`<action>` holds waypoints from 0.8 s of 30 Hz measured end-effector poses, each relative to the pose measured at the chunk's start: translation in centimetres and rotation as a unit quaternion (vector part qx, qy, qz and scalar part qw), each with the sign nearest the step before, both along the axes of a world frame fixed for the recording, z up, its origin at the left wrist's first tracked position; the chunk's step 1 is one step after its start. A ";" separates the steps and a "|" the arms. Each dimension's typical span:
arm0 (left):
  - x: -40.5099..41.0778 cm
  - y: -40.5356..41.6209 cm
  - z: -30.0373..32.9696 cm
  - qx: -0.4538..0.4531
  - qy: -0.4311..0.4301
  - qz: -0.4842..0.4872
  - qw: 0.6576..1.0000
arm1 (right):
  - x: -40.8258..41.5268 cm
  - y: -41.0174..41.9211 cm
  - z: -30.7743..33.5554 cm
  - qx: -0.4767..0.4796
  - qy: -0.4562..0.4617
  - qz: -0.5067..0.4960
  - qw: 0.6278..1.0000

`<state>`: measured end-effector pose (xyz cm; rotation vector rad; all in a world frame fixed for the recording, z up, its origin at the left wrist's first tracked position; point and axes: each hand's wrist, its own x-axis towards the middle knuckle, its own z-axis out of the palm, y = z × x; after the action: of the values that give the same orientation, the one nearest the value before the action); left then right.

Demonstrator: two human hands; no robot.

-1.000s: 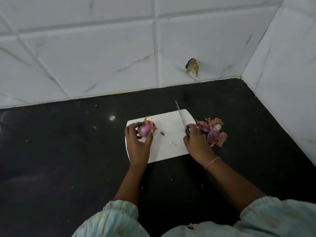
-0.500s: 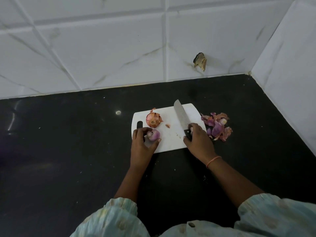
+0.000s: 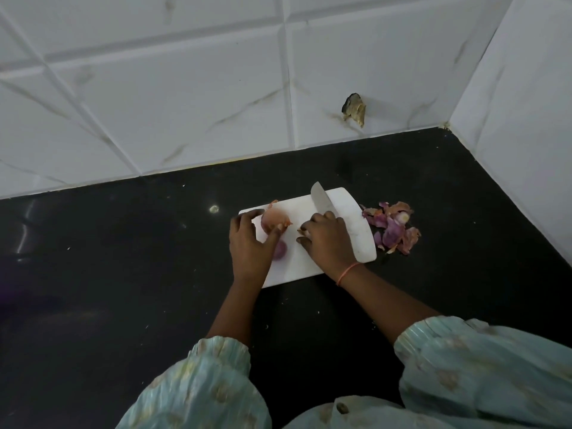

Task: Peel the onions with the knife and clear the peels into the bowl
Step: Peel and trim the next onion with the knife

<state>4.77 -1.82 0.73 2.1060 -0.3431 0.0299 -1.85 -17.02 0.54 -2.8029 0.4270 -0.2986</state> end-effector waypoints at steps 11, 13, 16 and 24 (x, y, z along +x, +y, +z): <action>3.7 -3.1 1.4 0.156 0.115 -0.067 0.979 | 0.7 -3.6 0.4 0.026 -0.064 -0.073 0.995; 3.8 -3.0 1.4 0.144 0.119 -0.061 0.980 | -0.5 -6.4 1.0 0.043 -0.088 -0.121 0.988; 3.9 -2.8 1.8 0.107 0.104 -0.046 0.988 | -2.8 -10.4 1.6 0.086 -0.105 -0.195 0.971; 3.5 -5.9 6.2 -0.079 0.196 -0.093 0.973 | -6.7 -12.7 2.4 0.058 -0.086 -0.252 0.962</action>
<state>8.26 -7.68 6.95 1.8623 -0.2868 -0.4500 -8.58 -29.75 2.94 -2.4872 1.0769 -0.5952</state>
